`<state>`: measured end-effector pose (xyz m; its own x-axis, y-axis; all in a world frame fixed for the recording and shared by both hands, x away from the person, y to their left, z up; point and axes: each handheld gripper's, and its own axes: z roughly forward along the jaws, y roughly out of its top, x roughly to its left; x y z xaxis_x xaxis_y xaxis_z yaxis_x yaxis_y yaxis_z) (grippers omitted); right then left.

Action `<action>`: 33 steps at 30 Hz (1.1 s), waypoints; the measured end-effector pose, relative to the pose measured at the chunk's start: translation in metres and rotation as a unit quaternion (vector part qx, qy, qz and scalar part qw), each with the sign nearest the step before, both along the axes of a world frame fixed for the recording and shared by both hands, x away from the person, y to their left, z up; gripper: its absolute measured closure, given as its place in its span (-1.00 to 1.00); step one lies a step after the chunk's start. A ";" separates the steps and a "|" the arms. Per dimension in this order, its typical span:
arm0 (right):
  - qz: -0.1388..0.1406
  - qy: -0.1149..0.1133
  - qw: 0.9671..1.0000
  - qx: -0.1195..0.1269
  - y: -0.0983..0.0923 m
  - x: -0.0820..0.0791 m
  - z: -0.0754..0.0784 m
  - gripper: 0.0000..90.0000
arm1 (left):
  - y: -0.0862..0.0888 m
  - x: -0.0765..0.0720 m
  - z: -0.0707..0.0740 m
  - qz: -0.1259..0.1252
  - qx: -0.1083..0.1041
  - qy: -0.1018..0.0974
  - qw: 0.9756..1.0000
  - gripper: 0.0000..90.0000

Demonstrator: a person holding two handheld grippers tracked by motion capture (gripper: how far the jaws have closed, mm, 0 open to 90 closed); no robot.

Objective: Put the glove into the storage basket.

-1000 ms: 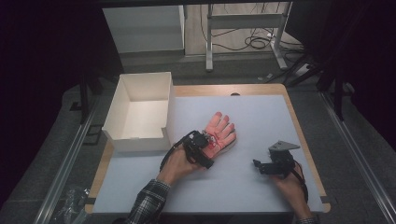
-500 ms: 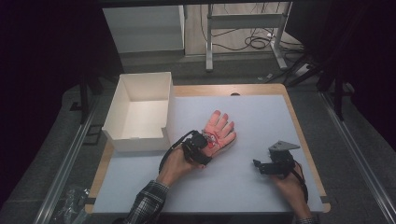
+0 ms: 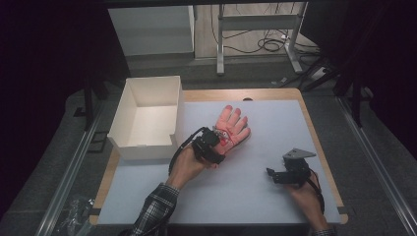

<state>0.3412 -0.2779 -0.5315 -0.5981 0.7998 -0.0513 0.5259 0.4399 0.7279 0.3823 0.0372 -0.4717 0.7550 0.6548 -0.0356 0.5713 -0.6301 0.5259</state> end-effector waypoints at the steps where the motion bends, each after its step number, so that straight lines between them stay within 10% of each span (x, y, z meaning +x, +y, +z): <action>1: 0.000 0.000 1.000 0.000 0.000 0.000 0.000 -0.64 | 0.000 0.001 0.003 0.002 -0.001 -0.001 1.000 -0.10; 33: 0.001 0.000 1.000 0.001 0.000 0.000 0.000 -0.64 | 0.050 0.049 0.093 0.118 -0.012 -0.029 0.992 -0.13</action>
